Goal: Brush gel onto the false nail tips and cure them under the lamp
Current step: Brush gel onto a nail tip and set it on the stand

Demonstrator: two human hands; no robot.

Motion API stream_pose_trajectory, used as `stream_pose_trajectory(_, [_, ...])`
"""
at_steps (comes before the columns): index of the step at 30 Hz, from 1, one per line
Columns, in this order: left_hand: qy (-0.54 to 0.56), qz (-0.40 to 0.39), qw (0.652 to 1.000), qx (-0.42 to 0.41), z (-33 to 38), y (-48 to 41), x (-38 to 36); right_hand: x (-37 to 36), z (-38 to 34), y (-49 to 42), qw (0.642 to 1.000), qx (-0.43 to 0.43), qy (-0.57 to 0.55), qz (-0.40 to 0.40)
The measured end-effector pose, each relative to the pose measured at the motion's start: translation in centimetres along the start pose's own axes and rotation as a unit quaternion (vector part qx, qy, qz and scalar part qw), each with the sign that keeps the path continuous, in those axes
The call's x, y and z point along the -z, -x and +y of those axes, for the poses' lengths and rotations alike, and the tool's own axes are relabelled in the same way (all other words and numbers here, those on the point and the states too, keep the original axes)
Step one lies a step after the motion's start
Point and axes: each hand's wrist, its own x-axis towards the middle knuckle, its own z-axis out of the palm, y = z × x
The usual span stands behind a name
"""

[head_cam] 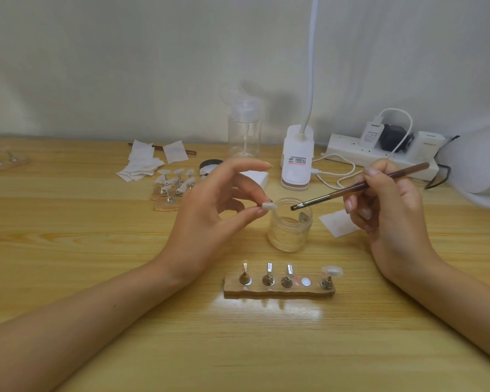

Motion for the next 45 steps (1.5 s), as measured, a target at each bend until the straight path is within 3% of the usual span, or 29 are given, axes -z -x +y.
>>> stream_pose_trajectory(22, [-0.018, 0.000, 0.998, 0.058, 0.15, -0.03, -0.17, -0.75, -0.50, 0.52, 0.997, 0.005, 0.013, -0.076])
stream_pose_trajectory(29, [-0.023, 0.001, 0.998, 0.060, 0.03, -0.04, -0.20, -0.64, -0.22, 0.32, 0.999, -0.026, 0.016, -0.031])
stream_pose_trajectory(34, [-0.027, 0.003, 0.998, 0.063, 0.04, -0.09, -0.24, -0.66, -0.29, 0.42, 0.997, -0.006, 0.016, -0.072])
stream_pose_trajectory(38, [-0.027, 0.004, 0.997, 0.067, 0.08, -0.04, -0.25, -0.56, -0.23, 0.31, 0.999, -0.021, 0.014, -0.038])
stream_pose_trajectory(45, [-0.030, 0.005, 0.997, 0.069, 0.14, -0.06, -0.23, -0.54, -0.20, 0.35, 0.998, -0.015, 0.015, -0.055])
